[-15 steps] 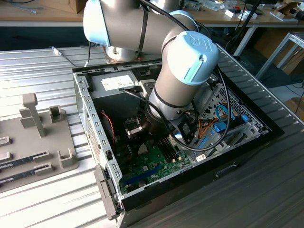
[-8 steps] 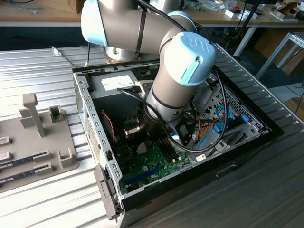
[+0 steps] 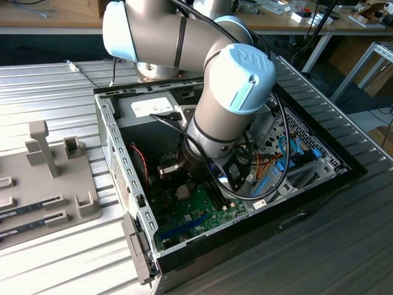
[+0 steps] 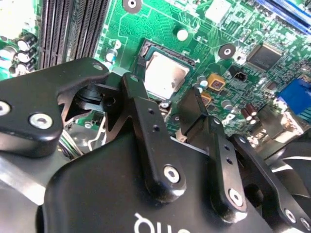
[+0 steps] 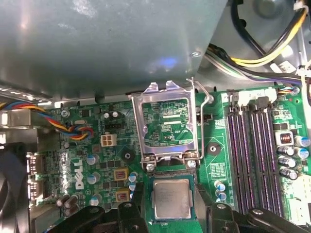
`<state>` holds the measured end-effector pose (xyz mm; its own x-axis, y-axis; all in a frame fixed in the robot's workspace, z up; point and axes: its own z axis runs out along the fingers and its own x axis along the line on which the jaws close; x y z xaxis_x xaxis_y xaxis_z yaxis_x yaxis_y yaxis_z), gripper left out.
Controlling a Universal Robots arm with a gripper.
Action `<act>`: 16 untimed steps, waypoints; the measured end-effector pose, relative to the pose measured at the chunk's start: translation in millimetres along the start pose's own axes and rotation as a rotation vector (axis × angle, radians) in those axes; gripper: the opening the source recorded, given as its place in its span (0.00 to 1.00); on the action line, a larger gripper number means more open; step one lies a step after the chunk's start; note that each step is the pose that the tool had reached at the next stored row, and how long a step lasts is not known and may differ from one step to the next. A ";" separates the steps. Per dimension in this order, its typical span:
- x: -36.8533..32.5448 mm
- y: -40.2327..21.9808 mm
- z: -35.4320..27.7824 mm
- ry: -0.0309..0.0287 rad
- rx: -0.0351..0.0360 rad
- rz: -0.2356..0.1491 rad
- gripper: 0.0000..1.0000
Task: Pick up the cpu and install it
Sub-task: 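Close the cpu cover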
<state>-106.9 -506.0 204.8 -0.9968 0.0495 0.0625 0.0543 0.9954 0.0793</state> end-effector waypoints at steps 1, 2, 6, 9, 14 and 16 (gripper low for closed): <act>0.0 -0.1 0.1 0.0012 0.0010 -0.015 0.53; 0.0 -0.1 0.2 0.0018 0.0016 -0.023 0.53; -0.4 -0.2 1.1 0.0025 0.0024 -0.031 0.53; -1.7 -0.2 2.1 0.0024 0.0049 -0.031 0.53; -2.8 -0.5 3.3 0.0024 0.0098 -0.032 0.53; -3.0 -0.6 4.2 0.0024 0.0099 -0.032 0.53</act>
<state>-104.2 -506.4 200.5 -0.9979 0.0172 0.0625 0.0217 0.9972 0.0715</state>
